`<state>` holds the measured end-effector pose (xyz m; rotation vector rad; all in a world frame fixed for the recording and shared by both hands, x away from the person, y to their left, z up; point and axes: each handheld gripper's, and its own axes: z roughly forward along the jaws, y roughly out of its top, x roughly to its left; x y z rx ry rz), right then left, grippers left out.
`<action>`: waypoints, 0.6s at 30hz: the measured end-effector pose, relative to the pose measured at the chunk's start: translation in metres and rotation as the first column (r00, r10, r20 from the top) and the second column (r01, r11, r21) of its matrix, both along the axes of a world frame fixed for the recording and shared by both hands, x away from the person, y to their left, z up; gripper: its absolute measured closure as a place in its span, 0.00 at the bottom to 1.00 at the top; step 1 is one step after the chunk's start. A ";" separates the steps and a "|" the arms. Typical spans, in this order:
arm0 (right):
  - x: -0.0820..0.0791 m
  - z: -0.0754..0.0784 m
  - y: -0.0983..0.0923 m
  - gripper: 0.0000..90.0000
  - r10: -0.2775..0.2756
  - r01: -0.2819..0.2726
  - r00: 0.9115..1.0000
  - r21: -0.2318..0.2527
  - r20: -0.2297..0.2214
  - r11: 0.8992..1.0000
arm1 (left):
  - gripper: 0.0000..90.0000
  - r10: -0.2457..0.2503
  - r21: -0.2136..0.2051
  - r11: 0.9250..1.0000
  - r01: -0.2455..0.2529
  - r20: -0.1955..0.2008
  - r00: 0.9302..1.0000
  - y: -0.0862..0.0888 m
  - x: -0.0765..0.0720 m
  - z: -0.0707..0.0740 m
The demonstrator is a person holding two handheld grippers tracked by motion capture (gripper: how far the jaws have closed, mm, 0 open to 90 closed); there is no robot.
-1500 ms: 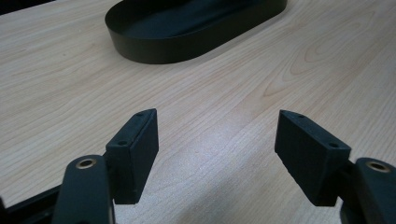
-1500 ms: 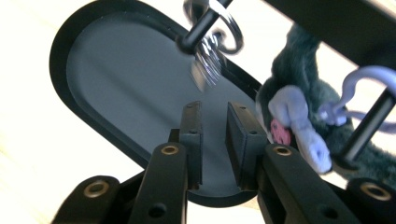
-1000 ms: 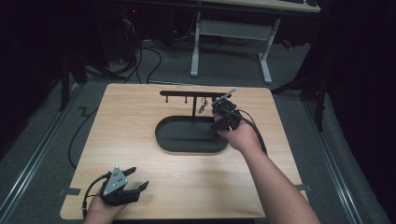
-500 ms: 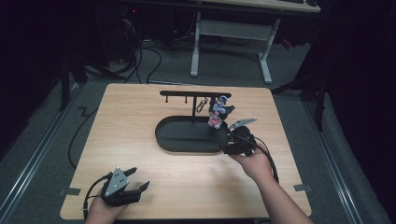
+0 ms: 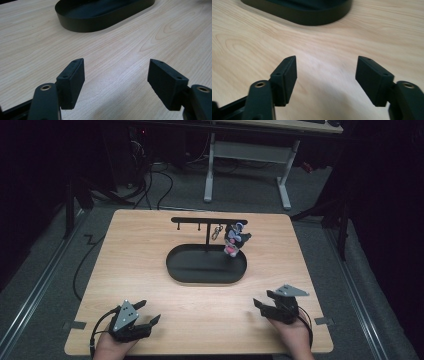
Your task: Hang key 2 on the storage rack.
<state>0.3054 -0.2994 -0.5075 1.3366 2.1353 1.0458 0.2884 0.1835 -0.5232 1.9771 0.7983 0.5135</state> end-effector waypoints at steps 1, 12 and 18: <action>-0.007 -0.002 -0.004 0.34 -0.012 0.012 1.000 0.009 0.017 1.000 | 0.34 0.002 -0.004 1.000 -0.002 -0.006 1.000 -0.001 0.000 0.000; -0.024 -0.010 -0.015 0.25 -0.064 0.062 0.996 0.041 0.057 0.997 | 0.34 -0.029 -0.041 0.999 0.028 -0.022 0.999 -0.011 -0.003 0.001; -0.023 -0.010 -0.004 0.25 -0.049 0.047 0.997 0.030 0.060 0.998 | 0.34 -0.022 -0.046 0.999 0.022 -0.014 1.000 -0.004 -0.004 0.002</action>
